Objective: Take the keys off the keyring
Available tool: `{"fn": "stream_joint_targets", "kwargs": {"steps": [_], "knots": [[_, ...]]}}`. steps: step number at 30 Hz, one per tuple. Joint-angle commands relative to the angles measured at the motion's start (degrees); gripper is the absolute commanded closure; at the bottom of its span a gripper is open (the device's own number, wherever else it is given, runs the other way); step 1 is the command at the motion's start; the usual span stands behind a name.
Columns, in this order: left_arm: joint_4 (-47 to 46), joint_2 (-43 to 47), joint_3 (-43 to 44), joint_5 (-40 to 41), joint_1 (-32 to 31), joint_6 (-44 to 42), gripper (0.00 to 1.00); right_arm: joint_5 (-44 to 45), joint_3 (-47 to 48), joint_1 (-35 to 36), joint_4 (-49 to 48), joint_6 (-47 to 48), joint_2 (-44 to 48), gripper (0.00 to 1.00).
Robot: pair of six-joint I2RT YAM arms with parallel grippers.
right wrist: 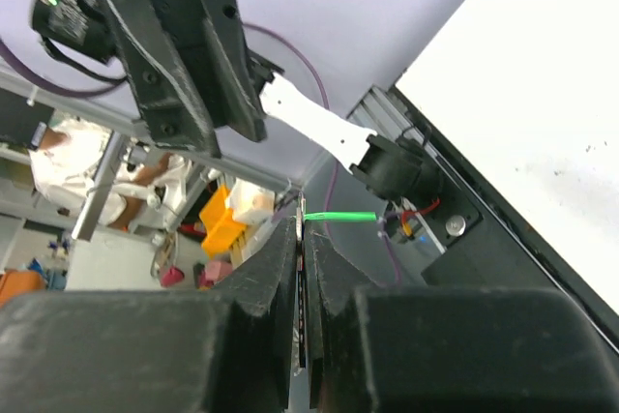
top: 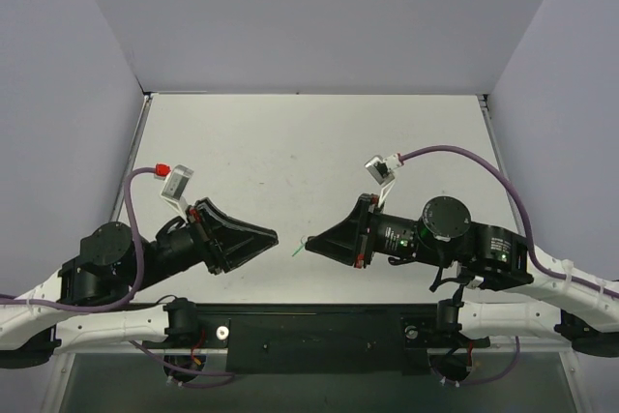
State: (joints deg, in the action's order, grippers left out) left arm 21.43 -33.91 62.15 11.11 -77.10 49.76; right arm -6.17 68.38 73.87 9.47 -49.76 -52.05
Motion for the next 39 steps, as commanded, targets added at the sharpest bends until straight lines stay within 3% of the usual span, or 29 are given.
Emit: {"fn": "stream_joint_targets", "kwargs": {"steps": [1, 13, 27, 34, 39], "knots": [[-10.61, -0.72, -2.38, 3.48, -0.07, 2.45, 0.67, 4.42, -1.05, -0.21, -7.98, -1.57, 1.52, 1.00], [-17.21, -4.76, -3.26, 0.40, -0.24, 2.54, 0.71, 3.10, -0.27, -0.21, -8.95, -1.92, 0.90, 1.00], [-16.95, -5.55, -3.88, 0.49, -0.42, 2.98, 0.73, 2.75, -0.18, -0.21, -8.95, -1.48, 0.55, 1.00], [-16.86, -7.48, -2.92, 0.23, -0.51, 3.07, 0.93, 2.04, 0.09, -0.21, -8.95, -1.48, 0.20, 1.00], [-16.25, -8.10, -1.95, -0.83, -0.59, 2.54, 1.00, 0.55, 0.00, -0.21, -10.71, -1.48, 0.20, 1.00]]}}
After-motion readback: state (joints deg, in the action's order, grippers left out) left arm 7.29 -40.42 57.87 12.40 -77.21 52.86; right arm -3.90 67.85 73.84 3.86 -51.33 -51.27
